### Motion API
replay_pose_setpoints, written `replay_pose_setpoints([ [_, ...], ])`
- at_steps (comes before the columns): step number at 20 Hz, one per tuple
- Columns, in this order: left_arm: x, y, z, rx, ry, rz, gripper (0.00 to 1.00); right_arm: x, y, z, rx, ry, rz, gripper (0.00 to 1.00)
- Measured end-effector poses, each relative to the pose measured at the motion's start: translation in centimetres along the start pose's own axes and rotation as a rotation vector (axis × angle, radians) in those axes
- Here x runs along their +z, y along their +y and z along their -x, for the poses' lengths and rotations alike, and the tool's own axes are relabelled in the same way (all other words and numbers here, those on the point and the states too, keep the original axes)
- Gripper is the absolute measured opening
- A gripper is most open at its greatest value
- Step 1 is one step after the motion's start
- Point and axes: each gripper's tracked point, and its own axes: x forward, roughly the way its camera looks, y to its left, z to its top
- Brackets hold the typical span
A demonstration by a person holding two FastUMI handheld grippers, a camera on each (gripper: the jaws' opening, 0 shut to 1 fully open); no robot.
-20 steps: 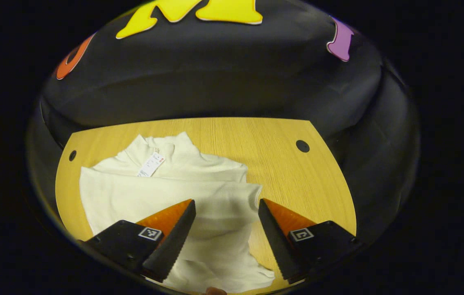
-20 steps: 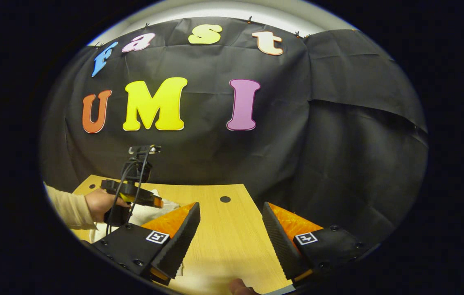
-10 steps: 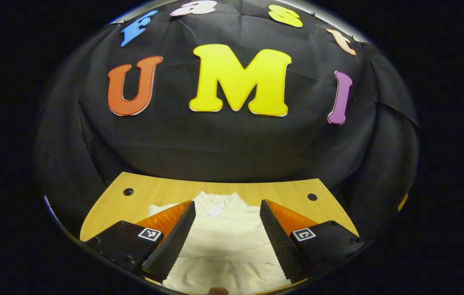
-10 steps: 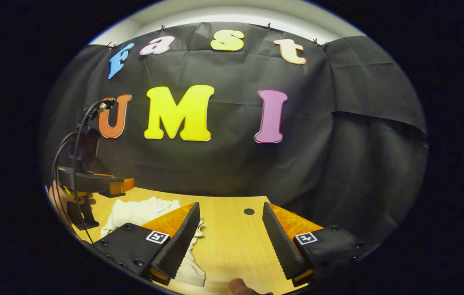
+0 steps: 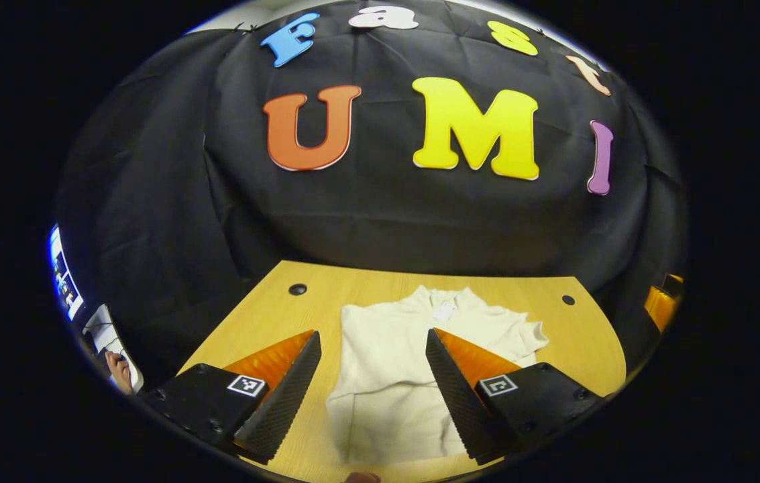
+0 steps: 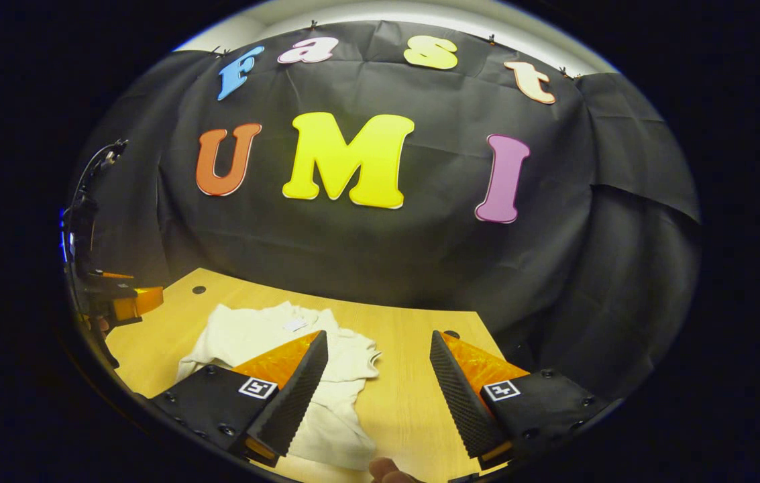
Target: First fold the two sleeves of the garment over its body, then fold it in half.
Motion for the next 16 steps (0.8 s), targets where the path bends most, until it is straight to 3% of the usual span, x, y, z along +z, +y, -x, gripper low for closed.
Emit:
replay_pose_setpoints([
  [5, -8.3, 1.6, -1.0, 0.008, 0.191, 0.011, 1.00, -6.7, 1.4, -1.9, 0.007, 0.169, 0.015, 0.95],
  [11, -18.9, 1.6, -1.4, 0.005, 0.485, 0.031, 1.00, -18.1, 1.0, -2.4, -0.007, 0.476, 0.010, 0.96],
  [16, -24.0, 1.2, -1.3, -0.001, 0.676, 0.054, 1.00, -24.8, 1.0, -2.1, -0.008, 0.690, -0.022, 0.96],
])
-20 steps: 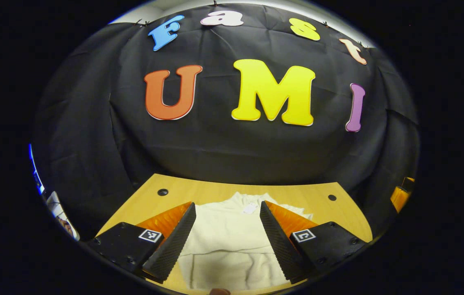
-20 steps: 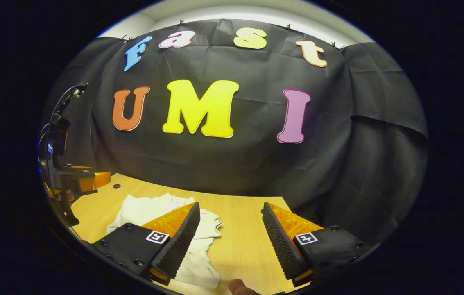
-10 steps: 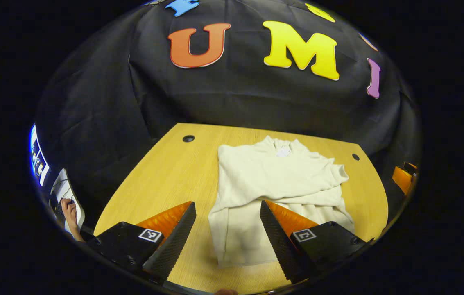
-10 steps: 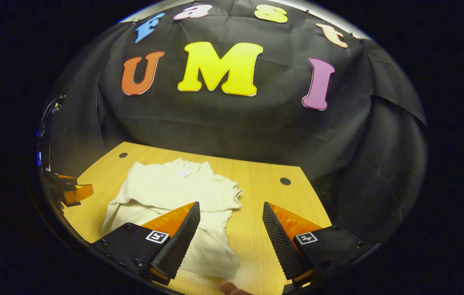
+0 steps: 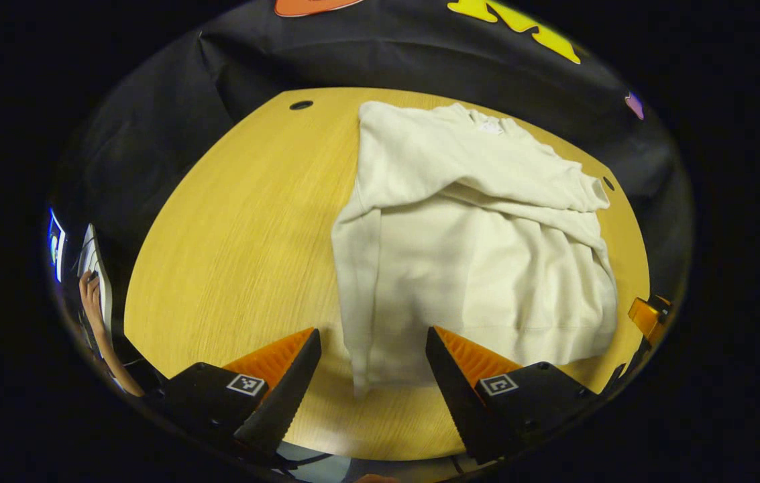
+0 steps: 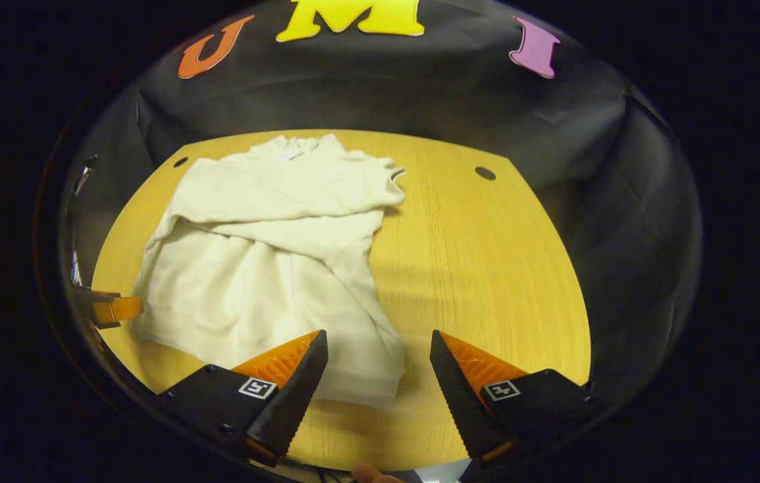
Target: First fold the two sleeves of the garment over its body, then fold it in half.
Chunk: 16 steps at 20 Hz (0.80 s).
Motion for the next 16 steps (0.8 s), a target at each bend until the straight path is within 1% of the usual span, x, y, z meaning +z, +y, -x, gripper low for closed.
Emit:
replay_pose_setpoints([
  [2, -0.9, -0.1, -0.4, -0.004, 0.055, 0.005, 1.00, -2.3, -0.3, -0.8, -0.014, 0.085, -0.019, 0.96],
  [5, -1.2, 0.1, -0.3, -0.002, 0.097, -0.005, 1.00, -4.0, -0.5, -2.1, -0.030, 0.153, -0.042, 0.96],
  [7, -1.5, 0.4, 0.1, -0.009, 0.129, 0.008, 0.98, -5.0, -0.9, -2.9, -0.050, 0.206, -0.057, 0.96],
  [9, -1.5, 0.6, 0.7, -0.008, 0.149, 0.010, 0.98, -5.5, -0.4, -3.5, -0.031, 0.238, -0.092, 0.96],
  [11, -1.6, 0.9, 1.4, -0.010, 0.173, -0.018, 0.98, -5.4, -0.2, -3.6, -0.015, 0.255, -0.105, 0.96],
  [12, -1.6, 1.2, 1.9, -0.011, 0.181, -0.023, 0.98, -5.4, 0.0, -3.7, -0.005, 0.266, -0.106, 0.94],
  [13, -1.6, 1.4, 2.3, -0.013, 0.188, -0.024, 0.98, -5.6, 0.3, -3.8, 0.006, 0.284, -0.094, 0.94],
  [14, -1.7, 1.7, 2.8, -0.012, 0.194, -0.020, 0.98, -5.4, 0.2, -3.8, 0.011, 0.291, -0.085, 0.91],
  [16, -1.7, 2.3, 3.9, -0.010, 0.195, -0.013, 0.98, -5.5, 0.4, -3.9, 0.036, 0.326, -0.113, 0.90],
])
